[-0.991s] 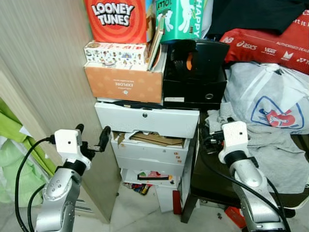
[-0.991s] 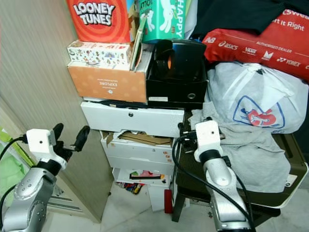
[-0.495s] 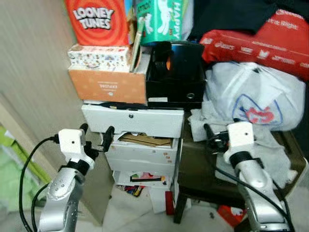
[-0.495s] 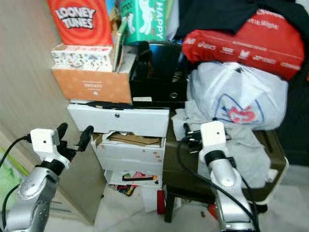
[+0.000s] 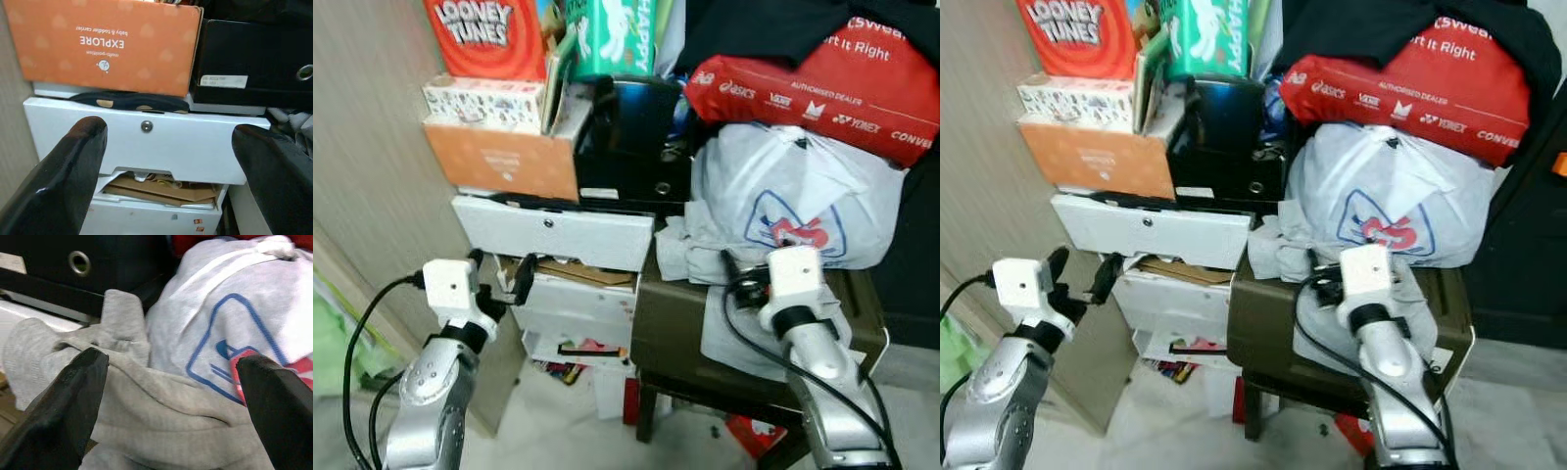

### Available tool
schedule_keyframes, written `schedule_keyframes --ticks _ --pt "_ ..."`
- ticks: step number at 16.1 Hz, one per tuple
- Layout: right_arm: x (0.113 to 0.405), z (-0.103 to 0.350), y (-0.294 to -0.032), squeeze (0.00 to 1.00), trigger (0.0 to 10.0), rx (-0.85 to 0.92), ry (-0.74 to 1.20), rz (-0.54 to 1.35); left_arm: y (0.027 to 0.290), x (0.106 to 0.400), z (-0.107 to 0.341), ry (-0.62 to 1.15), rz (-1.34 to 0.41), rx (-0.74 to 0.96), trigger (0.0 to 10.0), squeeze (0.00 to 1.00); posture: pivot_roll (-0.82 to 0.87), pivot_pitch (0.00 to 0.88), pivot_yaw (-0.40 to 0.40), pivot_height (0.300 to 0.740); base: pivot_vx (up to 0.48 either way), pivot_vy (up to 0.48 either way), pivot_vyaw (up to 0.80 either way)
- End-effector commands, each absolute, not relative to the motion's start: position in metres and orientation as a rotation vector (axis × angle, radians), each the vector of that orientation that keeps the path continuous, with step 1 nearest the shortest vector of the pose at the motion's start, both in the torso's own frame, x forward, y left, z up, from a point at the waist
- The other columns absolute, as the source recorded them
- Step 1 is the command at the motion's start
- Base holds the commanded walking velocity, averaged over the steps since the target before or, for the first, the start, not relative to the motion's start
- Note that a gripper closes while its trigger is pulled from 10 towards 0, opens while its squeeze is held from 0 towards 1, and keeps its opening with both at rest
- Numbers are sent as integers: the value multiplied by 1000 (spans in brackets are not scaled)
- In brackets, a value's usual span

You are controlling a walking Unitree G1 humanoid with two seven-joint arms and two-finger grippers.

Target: Clean up the room

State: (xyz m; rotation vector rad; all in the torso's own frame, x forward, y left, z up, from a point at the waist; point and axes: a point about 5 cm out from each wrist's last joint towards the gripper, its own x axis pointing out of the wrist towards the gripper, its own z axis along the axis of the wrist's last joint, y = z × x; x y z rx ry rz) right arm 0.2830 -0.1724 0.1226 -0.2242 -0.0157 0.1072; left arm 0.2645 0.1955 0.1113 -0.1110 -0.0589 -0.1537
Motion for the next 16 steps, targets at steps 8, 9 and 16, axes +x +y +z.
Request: schedule_keyframes --ticks 8,9,16 --pt "285 126 -169 0 10000 -238 -39 125 198 266 114 -68 -149 -98 10000 0 -96 0 17 740 0 0 600" --pt "285 126 -169 0 10000 -238 -39 126 198 265 115 -68 -146 -97 10000 0 -96 0 17 740 0 0 800" --pt "287 126 -168 0 10000 -231 -41 128 200 266 116 -74 -121 -92 10000 0 -94 0 16 740 0 0 800"
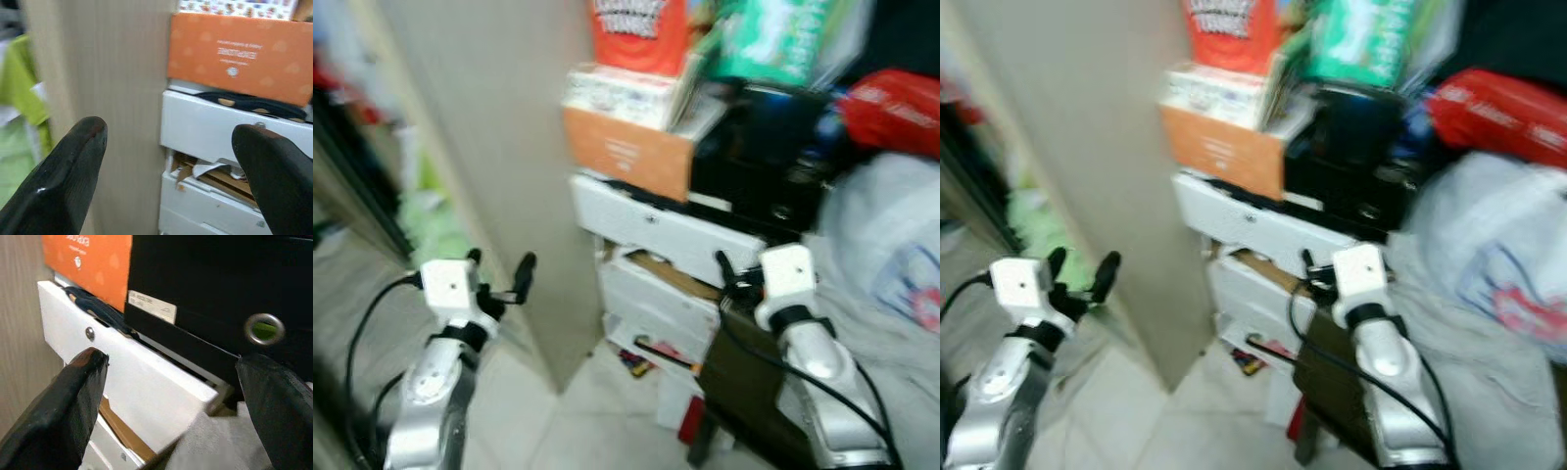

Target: Clean up the room

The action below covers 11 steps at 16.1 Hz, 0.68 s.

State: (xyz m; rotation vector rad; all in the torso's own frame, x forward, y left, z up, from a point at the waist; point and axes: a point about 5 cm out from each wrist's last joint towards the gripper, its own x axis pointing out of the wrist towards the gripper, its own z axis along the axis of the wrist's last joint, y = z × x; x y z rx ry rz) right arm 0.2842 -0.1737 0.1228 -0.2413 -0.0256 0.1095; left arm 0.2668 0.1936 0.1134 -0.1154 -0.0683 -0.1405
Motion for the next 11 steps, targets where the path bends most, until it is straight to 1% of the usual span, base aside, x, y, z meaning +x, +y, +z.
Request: schedule_keyframes --ticks 1,11 --pt "287 126 -168 0 10000 -230 -42 128 201 266 115 -74 -113 -91 10000 0 -94 0 16 740 0 0 800" --pt "288 127 -168 0 10000 -226 -44 128 203 267 115 -78 -89 -86 10000 0 -93 0 15 740 0 0 800"
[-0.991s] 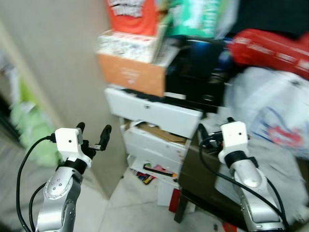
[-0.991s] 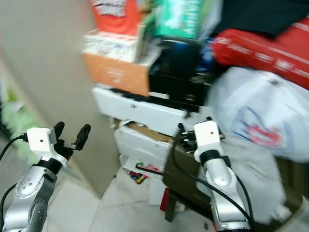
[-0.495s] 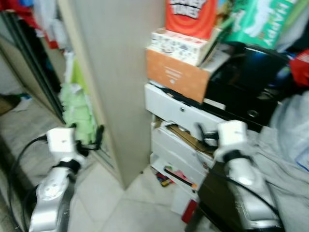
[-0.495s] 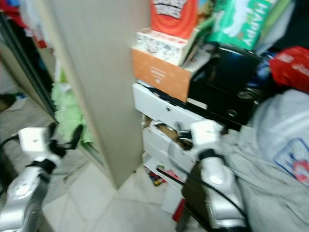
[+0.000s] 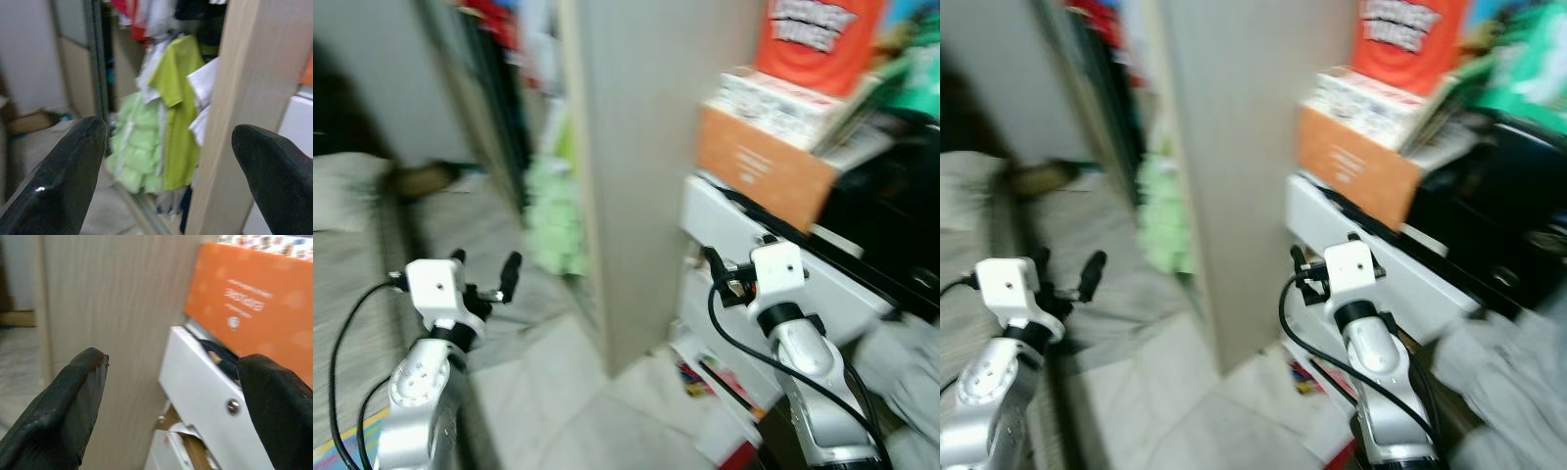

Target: Clean up the room

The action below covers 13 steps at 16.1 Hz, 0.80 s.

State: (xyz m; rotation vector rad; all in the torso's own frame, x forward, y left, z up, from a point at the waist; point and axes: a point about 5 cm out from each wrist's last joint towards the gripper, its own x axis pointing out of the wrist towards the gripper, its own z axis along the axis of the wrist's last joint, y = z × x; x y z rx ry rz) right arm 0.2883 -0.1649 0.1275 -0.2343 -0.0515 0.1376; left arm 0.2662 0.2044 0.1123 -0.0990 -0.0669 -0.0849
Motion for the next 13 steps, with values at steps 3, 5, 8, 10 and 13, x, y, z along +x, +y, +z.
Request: schedule_keyframes --ticks 3,5,8,10,13 --pt "288 126 -168 0 10000 -225 -45 128 203 267 116 -80 -86 -85 10000 0 -93 0 15 740 0 0 800" --pt "288 126 -168 0 10000 -225 -45 130 204 267 116 -80 -81 -84 10000 0 -93 0 15 740 0 0 800" --pt "289 127 -168 0 10000 -224 -47 132 203 267 117 -82 -77 -82 10000 0 -92 0 13 740 0 0 800" --pt "289 127 -168 0 10000 -224 -49 133 204 267 117 -83 -76 -80 10000 0 -92 0 13 740 0 0 800" --pt "290 128 -168 0 10000 -226 -51 136 204 268 117 -83 -74 -77 10000 0 -93 0 15 740 0 0 800"
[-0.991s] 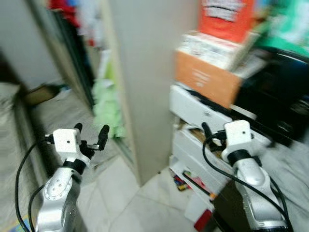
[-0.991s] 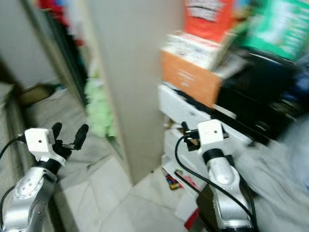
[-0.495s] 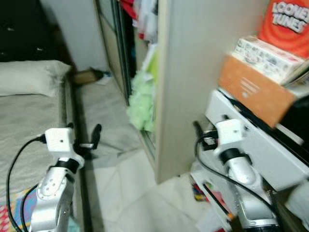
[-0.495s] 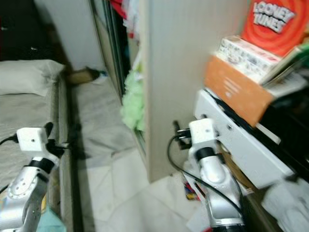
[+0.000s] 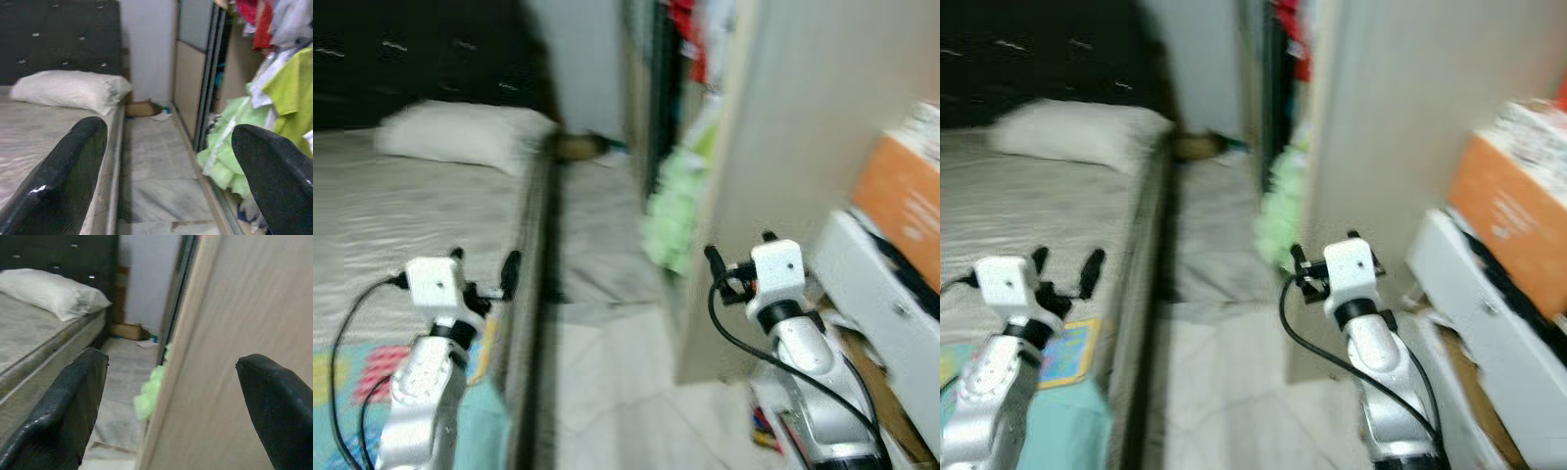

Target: Clean up the room

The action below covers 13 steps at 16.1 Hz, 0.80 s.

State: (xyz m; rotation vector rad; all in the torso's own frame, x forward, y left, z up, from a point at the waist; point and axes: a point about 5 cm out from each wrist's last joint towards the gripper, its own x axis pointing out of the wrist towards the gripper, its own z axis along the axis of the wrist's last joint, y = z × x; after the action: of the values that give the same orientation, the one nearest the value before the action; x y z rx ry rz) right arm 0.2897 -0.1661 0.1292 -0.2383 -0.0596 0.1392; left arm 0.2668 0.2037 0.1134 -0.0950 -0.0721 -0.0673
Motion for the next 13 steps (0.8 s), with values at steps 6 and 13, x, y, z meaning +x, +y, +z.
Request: schedule_keyframes --ticks 6,13 --pt "292 128 -168 0 10000 -233 -55 143 207 268 116 -82 -48 -56 10000 0 -92 0 14 740 0 0 800" --pt "294 130 -168 0 10000 -238 -64 143 208 269 116 -86 -33 -50 10000 0 -90 0 14 740 0 0 800"
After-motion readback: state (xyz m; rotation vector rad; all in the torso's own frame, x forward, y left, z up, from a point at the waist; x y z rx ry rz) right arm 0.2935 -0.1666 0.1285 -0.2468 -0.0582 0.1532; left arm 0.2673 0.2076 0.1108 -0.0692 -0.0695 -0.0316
